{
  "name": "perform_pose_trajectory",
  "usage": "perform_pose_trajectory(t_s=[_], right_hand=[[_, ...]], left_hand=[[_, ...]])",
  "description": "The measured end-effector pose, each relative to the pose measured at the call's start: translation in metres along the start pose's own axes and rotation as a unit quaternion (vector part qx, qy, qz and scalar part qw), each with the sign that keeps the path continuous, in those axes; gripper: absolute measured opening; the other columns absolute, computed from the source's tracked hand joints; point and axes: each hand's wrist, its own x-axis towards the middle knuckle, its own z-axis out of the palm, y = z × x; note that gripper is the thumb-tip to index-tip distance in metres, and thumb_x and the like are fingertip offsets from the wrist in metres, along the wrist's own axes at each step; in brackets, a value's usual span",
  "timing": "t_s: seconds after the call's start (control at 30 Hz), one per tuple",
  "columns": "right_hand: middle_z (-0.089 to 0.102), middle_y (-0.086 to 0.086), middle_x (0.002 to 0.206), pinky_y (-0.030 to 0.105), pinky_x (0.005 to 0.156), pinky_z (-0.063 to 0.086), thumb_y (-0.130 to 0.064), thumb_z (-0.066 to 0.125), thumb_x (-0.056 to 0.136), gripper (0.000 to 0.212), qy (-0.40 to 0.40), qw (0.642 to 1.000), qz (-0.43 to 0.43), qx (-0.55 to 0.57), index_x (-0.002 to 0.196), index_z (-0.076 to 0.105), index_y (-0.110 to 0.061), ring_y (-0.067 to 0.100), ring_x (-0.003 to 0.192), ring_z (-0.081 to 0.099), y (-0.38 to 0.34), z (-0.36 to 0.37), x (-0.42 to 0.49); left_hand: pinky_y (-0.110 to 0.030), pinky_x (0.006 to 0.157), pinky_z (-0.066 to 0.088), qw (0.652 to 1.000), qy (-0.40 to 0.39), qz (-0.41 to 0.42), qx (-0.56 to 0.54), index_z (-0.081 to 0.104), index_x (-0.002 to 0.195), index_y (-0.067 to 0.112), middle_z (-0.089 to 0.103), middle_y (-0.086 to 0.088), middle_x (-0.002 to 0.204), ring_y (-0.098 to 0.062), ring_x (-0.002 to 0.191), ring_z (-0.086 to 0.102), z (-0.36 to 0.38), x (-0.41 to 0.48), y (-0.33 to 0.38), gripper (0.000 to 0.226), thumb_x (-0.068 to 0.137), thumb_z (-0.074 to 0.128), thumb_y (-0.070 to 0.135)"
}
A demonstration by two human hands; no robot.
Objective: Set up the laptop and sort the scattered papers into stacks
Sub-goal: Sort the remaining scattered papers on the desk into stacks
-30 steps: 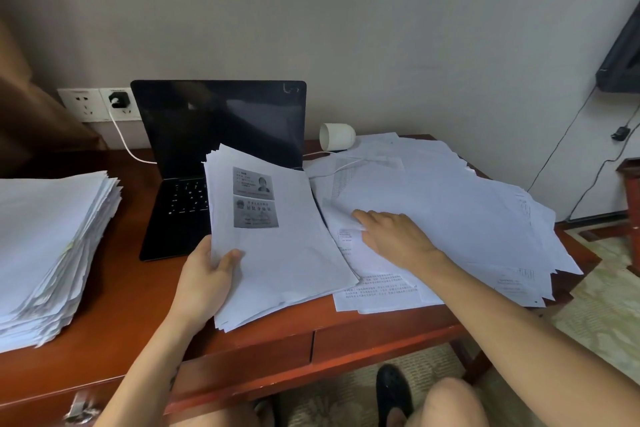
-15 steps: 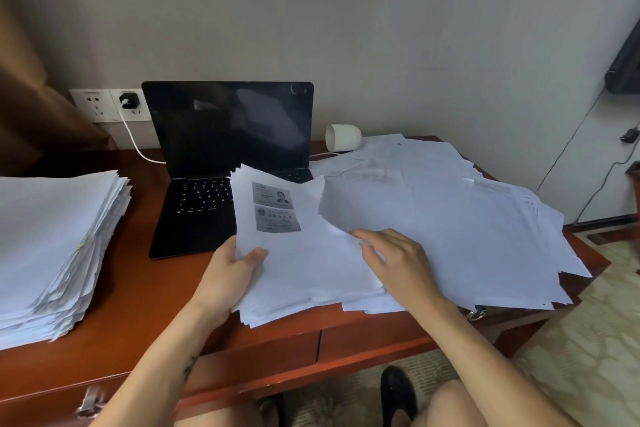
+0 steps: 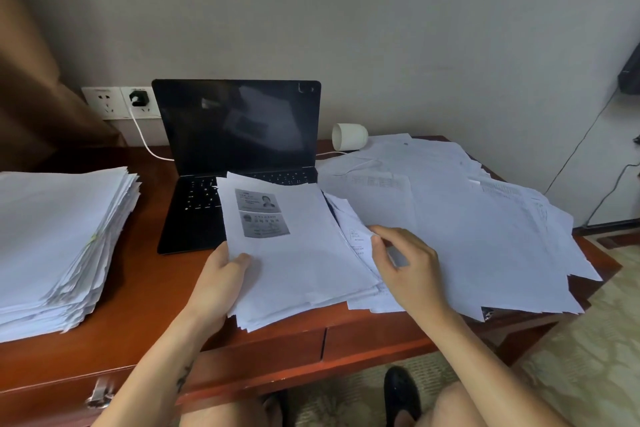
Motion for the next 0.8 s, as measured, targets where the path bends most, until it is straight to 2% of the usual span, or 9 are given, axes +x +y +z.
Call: perform_pose_trajectory(t_s=[0.13, 0.23, 0.37, 0.47, 0.57, 0.63, 0.73, 0.8], right_hand=[[0.075, -0.005, 0.104, 0.029, 0.080, 0.058, -0.013, 0.062, 0.096, 0.019, -0.038, 0.996, -0.078, 0.011, 0.108, 0.077, -0.011, 0.008, 0.096, 0.070, -0.019, 0.014, 0.001], [0.075, -0.007, 0.104, 0.027, 0.081, 0.056, -0.015, 0.063, 0.097, 0.018, -0.103, 0.984, -0.145, 0.002, 0.107, 0.078, -0.015, 0.009, 0.094, 0.070, -0.030, 0.027, -0.004], [0.074, -0.012, 0.109, 0.029, 0.085, 0.053, -0.016, 0.064, 0.097, 0.019, -0.206, 0.961, -0.183, 0.002, 0.110, 0.076, -0.020, 0.007, 0.099, 0.067, -0.035, 0.046, -0.013], [0.073, -0.012, 0.110, 0.027, 0.087, 0.051, -0.012, 0.063, 0.097, 0.020, -0.219, 0.954, -0.206, 0.013, 0.111, 0.076, -0.020, 0.009, 0.100, 0.066, -0.041, 0.055, -0.013], [0.074, -0.011, 0.109, 0.026, 0.086, 0.051, -0.013, 0.063, 0.096, 0.019, -0.207, 0.951, -0.228, 0.026, 0.108, 0.077, -0.019, 0.011, 0.097, 0.067, -0.048, 0.061, -0.015], [0.074, -0.008, 0.111, 0.027, 0.089, 0.051, -0.016, 0.062, 0.096, 0.019, -0.210, 0.957, -0.196, 0.046, 0.108, 0.077, -0.017, 0.011, 0.101, 0.067, -0.050, 0.061, -0.016], [0.072, -0.010, 0.115, 0.027, 0.096, 0.049, -0.023, 0.054, 0.098, 0.025, -0.189, 0.978, -0.067, 0.053, 0.111, 0.075, -0.018, 0.005, 0.109, 0.064, -0.044, 0.053, -0.012], [0.069, -0.014, 0.118, 0.029, 0.100, 0.047, -0.028, 0.050, 0.097, 0.029, -0.185, 0.983, 0.008, 0.013, 0.116, 0.071, -0.024, 0.003, 0.113, 0.060, -0.033, 0.047, -0.006]], left_hand=[[-0.037, 0.087, 0.057, 1.000, -0.004, 0.008, 0.023, 0.059, 0.129, 0.032, 0.072, 0.004, 0.121, -0.021, 0.111, 0.069, -0.006, 0.000, 0.002, 0.032, 0.109, 0.043, 0.012], [-0.037, 0.085, 0.058, 1.000, -0.005, 0.007, 0.025, 0.060, 0.127, 0.032, 0.073, 0.003, 0.119, -0.021, 0.107, 0.071, -0.012, -0.001, 0.004, 0.030, 0.110, 0.043, 0.016], [-0.024, 0.077, 0.057, 1.000, -0.018, 0.013, 0.015, 0.062, 0.125, 0.035, 0.077, 0.013, 0.112, -0.008, 0.099, 0.074, -0.012, -0.003, 0.007, 0.026, 0.111, 0.043, 0.025], [-0.020, 0.080, 0.056, 0.999, -0.032, 0.015, 0.005, 0.063, 0.121, 0.036, 0.077, 0.016, 0.111, -0.002, 0.099, 0.073, -0.011, -0.002, 0.012, 0.019, 0.109, 0.050, 0.040], [-0.030, 0.087, 0.058, 0.997, -0.070, 0.002, 0.015, 0.064, 0.127, 0.027, 0.078, 0.007, 0.115, -0.013, 0.103, 0.075, -0.012, -0.001, 0.013, 0.023, 0.105, 0.059, 0.034], [-0.036, 0.092, 0.059, 0.997, -0.063, -0.005, 0.041, 0.063, 0.130, 0.025, 0.078, 0.007, 0.115, -0.016, 0.105, 0.075, -0.014, 0.001, 0.012, 0.027, 0.103, 0.065, 0.023], [-0.035, 0.090, 0.061, 0.998, -0.042, -0.015, 0.050, 0.060, 0.133, 0.028, 0.077, 0.008, 0.118, -0.015, 0.104, 0.075, -0.017, 0.002, 0.008, 0.034, 0.101, 0.067, 0.018], [-0.037, 0.091, 0.061, 0.998, -0.032, -0.015, 0.050, 0.057, 0.135, 0.031, 0.075, 0.008, 0.120, -0.016, 0.105, 0.074, -0.019, 0.001, 0.008, 0.037, 0.102, 0.067, 0.018]])
